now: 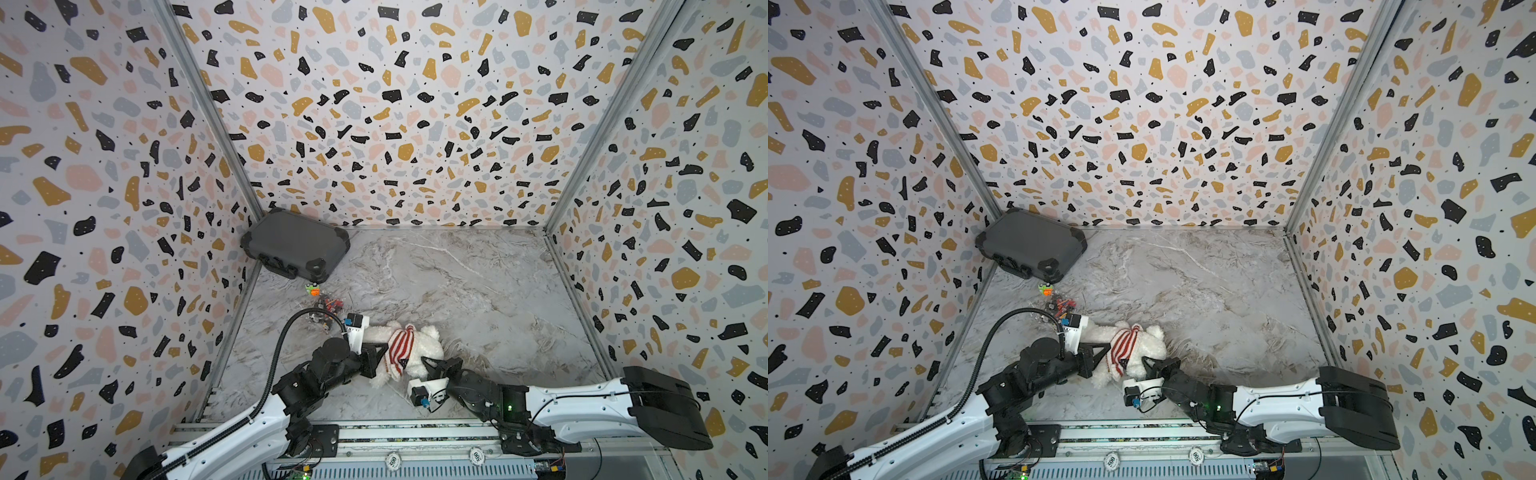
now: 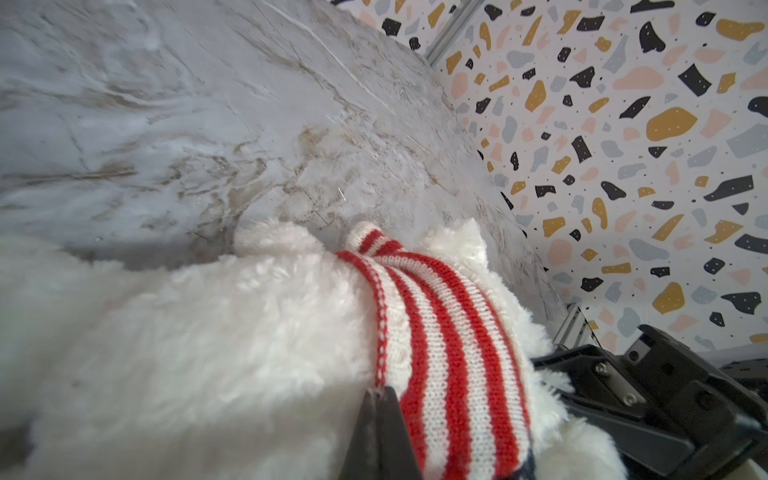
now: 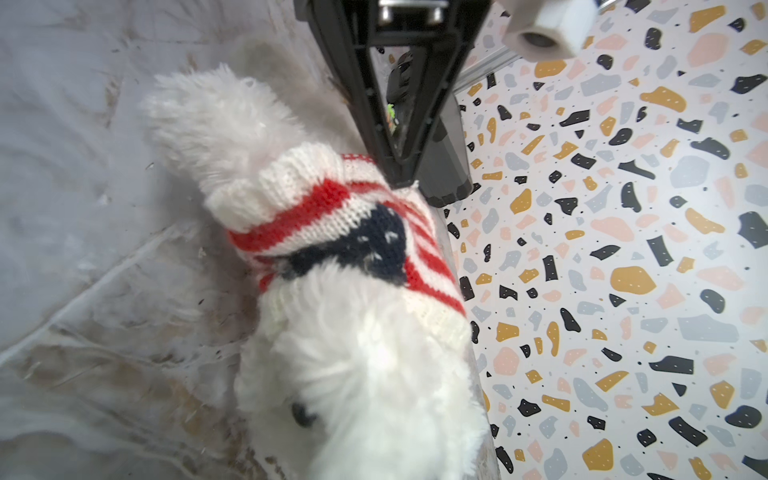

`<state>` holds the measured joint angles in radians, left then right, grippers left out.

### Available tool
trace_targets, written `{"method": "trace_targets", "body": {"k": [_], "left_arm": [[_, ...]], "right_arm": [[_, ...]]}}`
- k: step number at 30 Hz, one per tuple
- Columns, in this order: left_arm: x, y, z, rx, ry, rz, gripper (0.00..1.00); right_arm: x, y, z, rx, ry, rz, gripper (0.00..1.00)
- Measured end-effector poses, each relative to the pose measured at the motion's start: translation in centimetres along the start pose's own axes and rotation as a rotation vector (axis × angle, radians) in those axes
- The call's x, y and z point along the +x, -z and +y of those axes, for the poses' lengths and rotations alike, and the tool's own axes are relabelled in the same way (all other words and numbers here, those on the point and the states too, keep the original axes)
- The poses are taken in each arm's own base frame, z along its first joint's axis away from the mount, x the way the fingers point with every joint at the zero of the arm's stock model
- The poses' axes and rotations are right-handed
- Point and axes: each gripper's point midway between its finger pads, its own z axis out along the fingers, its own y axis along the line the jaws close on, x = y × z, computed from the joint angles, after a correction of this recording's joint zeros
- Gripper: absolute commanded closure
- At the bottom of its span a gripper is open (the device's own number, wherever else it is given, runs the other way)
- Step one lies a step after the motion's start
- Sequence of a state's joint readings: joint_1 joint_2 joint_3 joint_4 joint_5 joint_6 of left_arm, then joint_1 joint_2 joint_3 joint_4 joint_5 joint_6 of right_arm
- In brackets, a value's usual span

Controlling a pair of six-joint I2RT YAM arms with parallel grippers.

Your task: Dress the teddy bear

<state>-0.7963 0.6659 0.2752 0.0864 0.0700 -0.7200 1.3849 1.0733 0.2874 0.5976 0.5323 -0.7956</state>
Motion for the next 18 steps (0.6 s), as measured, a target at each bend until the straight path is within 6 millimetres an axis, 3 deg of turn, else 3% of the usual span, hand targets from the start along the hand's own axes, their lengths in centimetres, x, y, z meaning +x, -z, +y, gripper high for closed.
{"method": "trace_targets", "body": {"k": [7,18], "left_arm": [[-1.7,0.2,1.2,-0.055,0.020,-0.077,1.00],[-3.1,0.0,2.4,-0.092,0.054,-0.126,1.00]], "right_arm": [[-0.3,2.1,-4.1,0.094,-0.145,-0.035,1.00],[1.2,2.8,-5.9,0.115,-0.254,0.020,1.00]]}}
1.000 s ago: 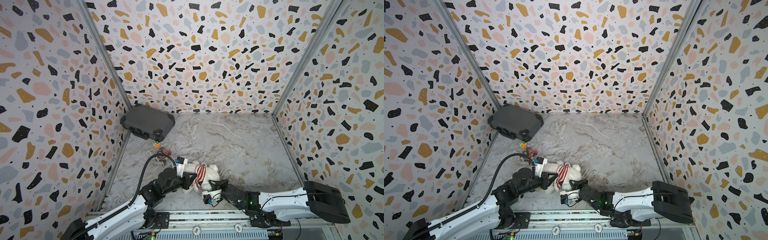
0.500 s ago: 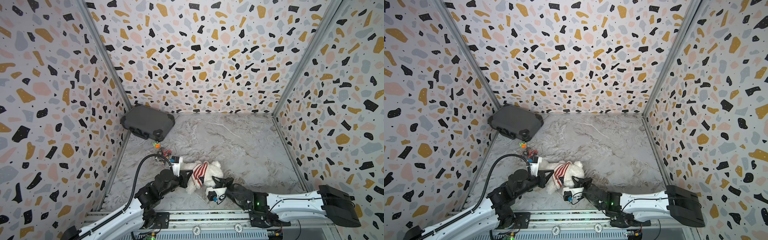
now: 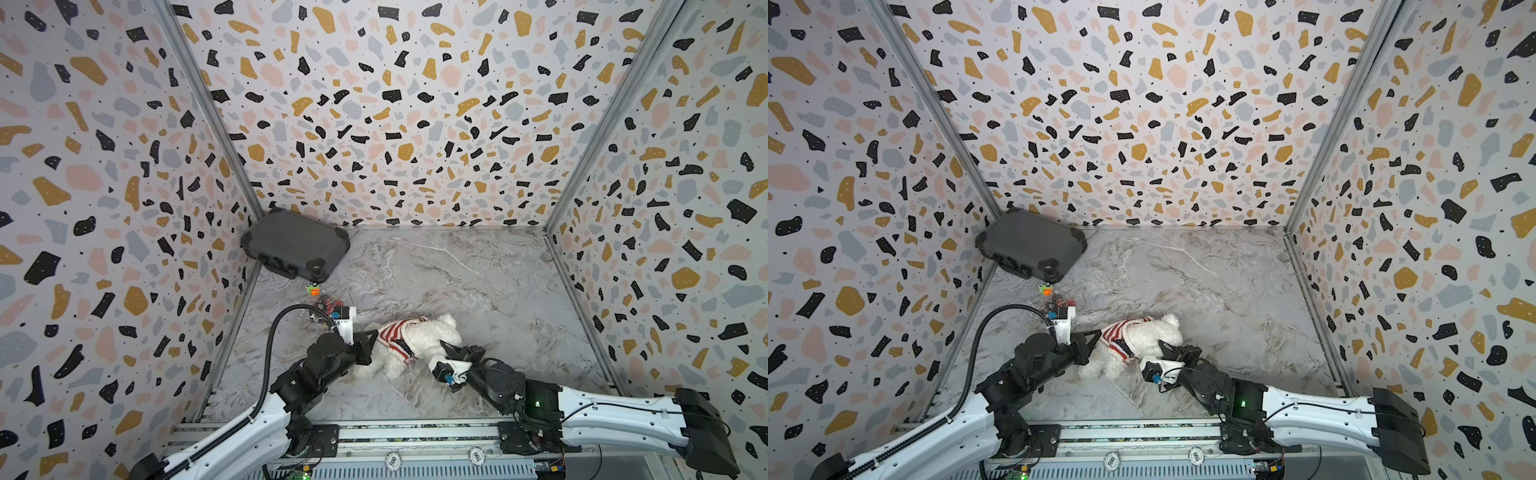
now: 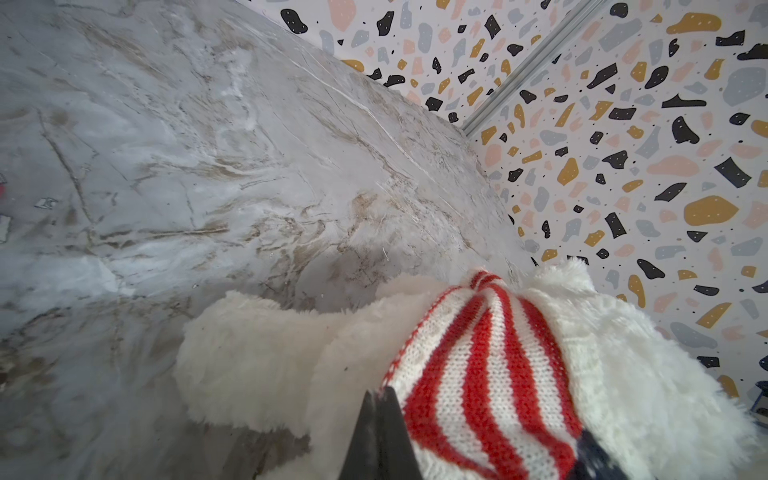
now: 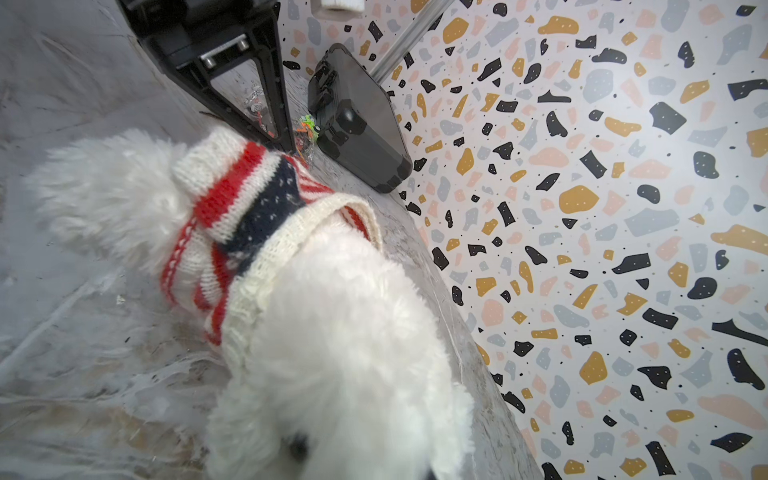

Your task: Dress the teddy bear

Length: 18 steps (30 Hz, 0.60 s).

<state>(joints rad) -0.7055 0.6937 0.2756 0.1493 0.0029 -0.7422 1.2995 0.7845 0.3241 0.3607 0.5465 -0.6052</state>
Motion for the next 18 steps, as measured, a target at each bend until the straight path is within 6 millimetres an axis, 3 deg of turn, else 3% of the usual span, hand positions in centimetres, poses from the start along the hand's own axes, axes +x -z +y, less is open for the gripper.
{"method": "trace_targets", "body": {"k": [6,10,13,18], "left_arm": [[0.1,-1.2,-2.0,0.074,-0.007,0.060,0.99],[-1.2,-1.2,-4.1,0.140,-0.027,0.047,0.75],[-2.0,-0.8,-5.1,0.180,-0.030,0.025,0.62],[-2.3,-0.2,-6.0,0.213,-0.028,0.010,0.56]], "right_arm": [[-0.8,-0.9,-0.9,-0.006,-0.032,0.043,1.00],[-1.8,-1.7,-1.5,-0.020,-0.056,0.065,1.00],[-2.3,-1.9,-1.6,-0.047,-0.086,0.071,1.00],[-2.7,-2.4,-2.1,-0.088,-0.162,0.093,1.00]]}}
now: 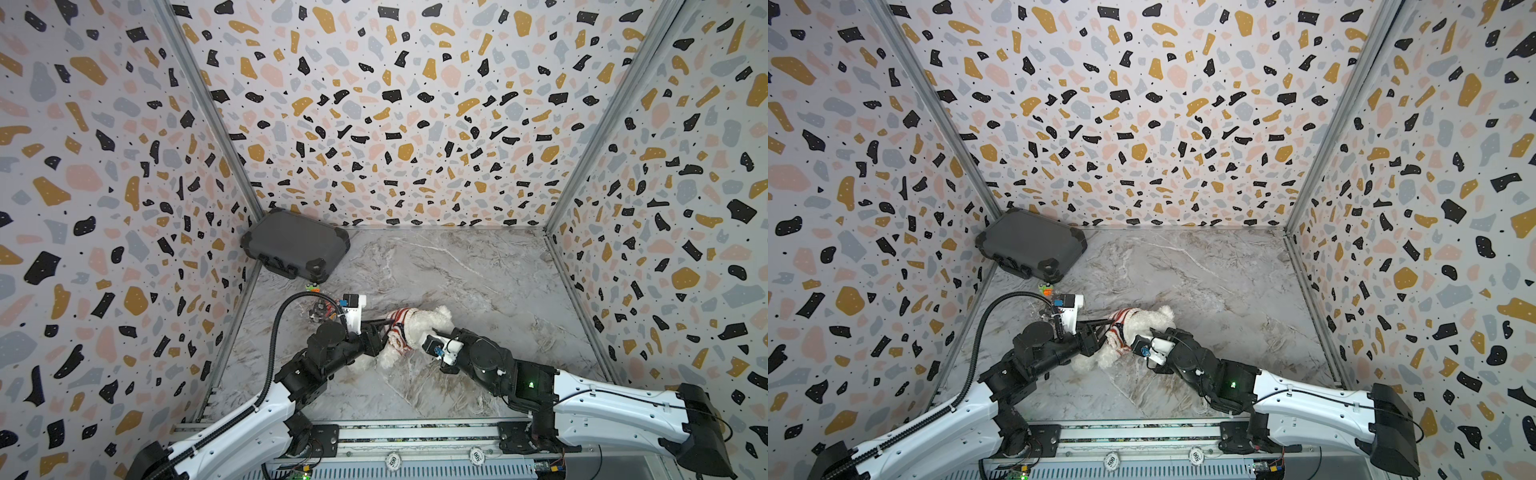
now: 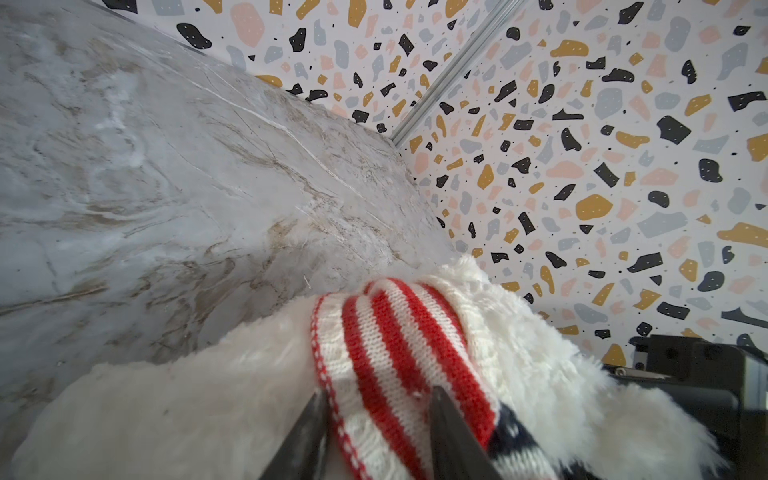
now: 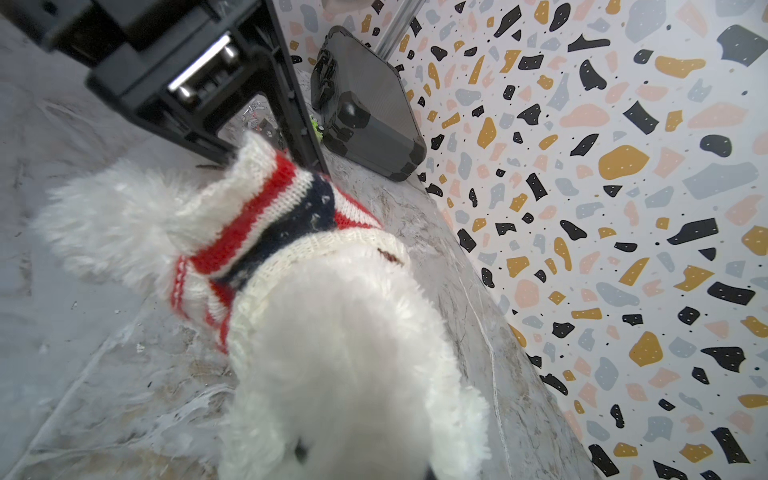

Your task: Dress the teddy bear

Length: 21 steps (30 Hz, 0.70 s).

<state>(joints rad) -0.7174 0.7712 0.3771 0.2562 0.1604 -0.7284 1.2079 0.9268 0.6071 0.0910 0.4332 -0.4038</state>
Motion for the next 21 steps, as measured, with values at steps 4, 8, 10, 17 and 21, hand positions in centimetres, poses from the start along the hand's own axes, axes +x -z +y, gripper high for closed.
{"method": "trace_targets", "body": {"k": [4,8,10,17,21], "left_arm": [[-0.4,0.5,-0.7,0.022,0.000,-0.020,0.54],[-0.6,0.8,-1.1,0.032,0.003,-0.029,0.52],[-0.5,0.8,-1.1,0.032,0.006,-0.026,0.49],[0.3,0.7,-0.4,-0.003,0.011,0.005,0.68],[0.8,0.4,0.3,-0.029,0.014,0.024,0.74]], "right_arm": [[-0.2,-0.5,-0.6,-0.022,-0.058,0.021,1.00],[0.2,-1.0,-0.4,-0.045,-0.094,0.049,1.00],[0.6,-1.2,-0.5,-0.047,-0.108,0.064,1.00],[1.3,-1.3,-0.5,-0.055,-0.135,0.088,1.00],[1.3,-1.3,-0.4,-0.064,-0.136,0.084,1.00]]}}
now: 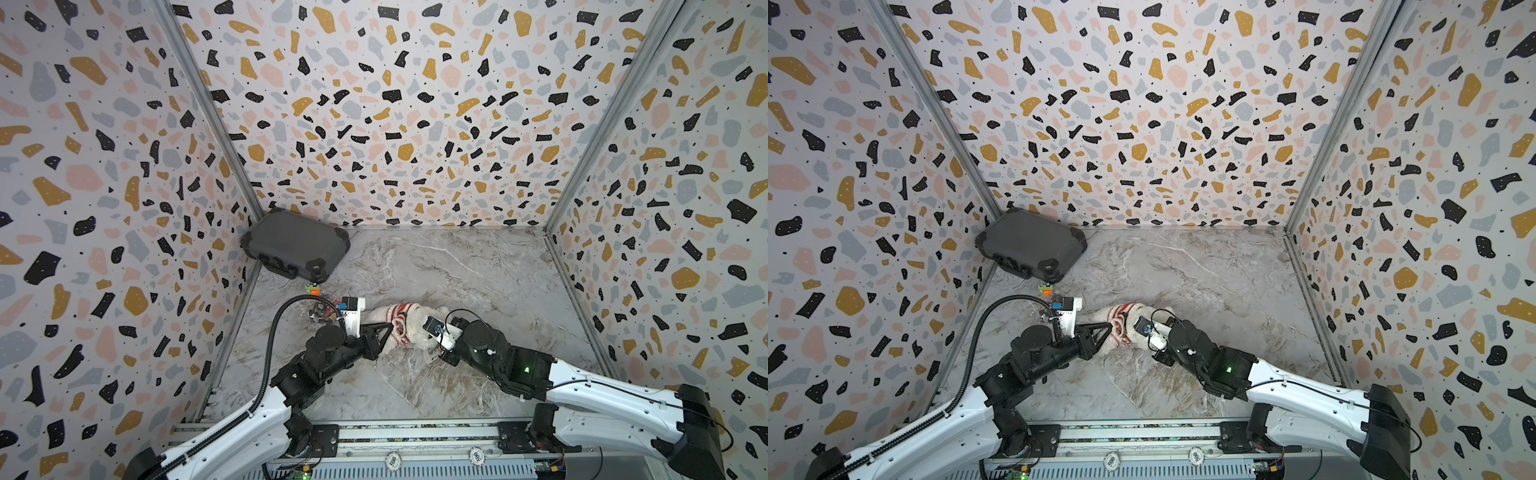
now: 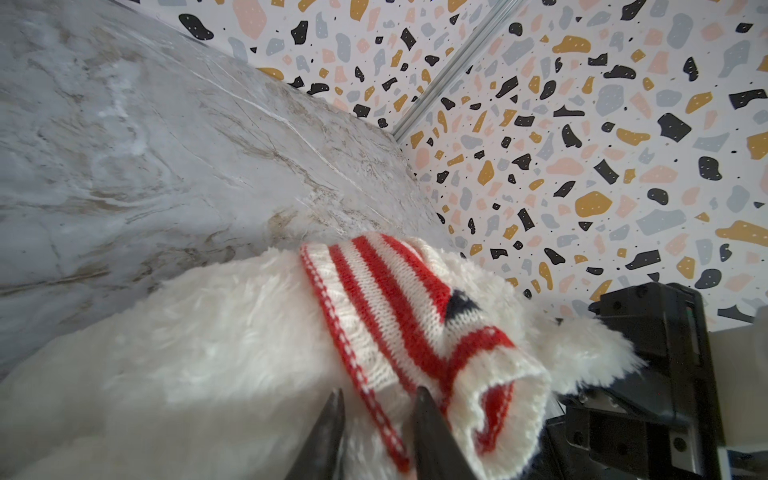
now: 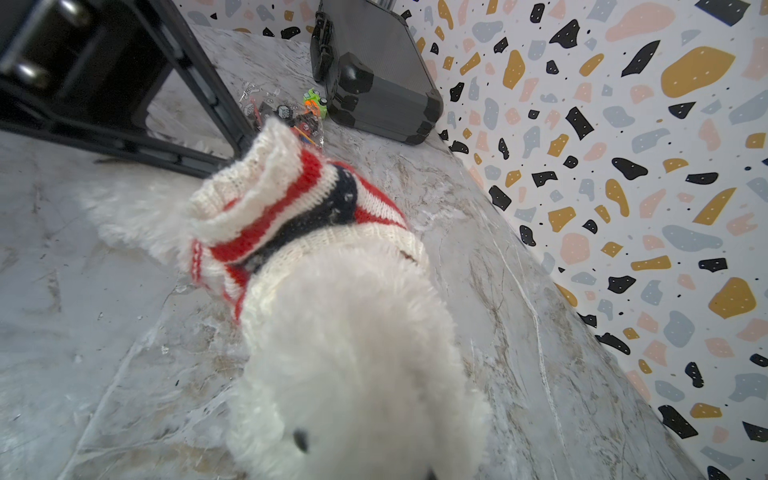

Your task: Dress the teddy bear

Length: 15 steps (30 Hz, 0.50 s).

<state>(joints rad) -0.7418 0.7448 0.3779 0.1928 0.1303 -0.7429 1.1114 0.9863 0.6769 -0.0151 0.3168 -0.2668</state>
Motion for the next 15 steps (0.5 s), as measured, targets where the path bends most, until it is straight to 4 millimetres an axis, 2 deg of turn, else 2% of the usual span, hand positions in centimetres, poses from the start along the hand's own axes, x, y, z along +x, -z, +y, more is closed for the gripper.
{"method": "trace_targets", "body": {"k": [9,15], "left_arm": [[-0.4,-1.1,-0.2,-0.019,-0.004,0.023,0.69],[-0.2,-1.5,-0.3,-0.023,-0.010,0.039,0.75]], "right_arm": [[-0.1,0.0,0.2,-0.012,0.004,-0.004,1.00],[0.0,0.0,0.2,-0.012,0.011,-0.002,1.00]]}}
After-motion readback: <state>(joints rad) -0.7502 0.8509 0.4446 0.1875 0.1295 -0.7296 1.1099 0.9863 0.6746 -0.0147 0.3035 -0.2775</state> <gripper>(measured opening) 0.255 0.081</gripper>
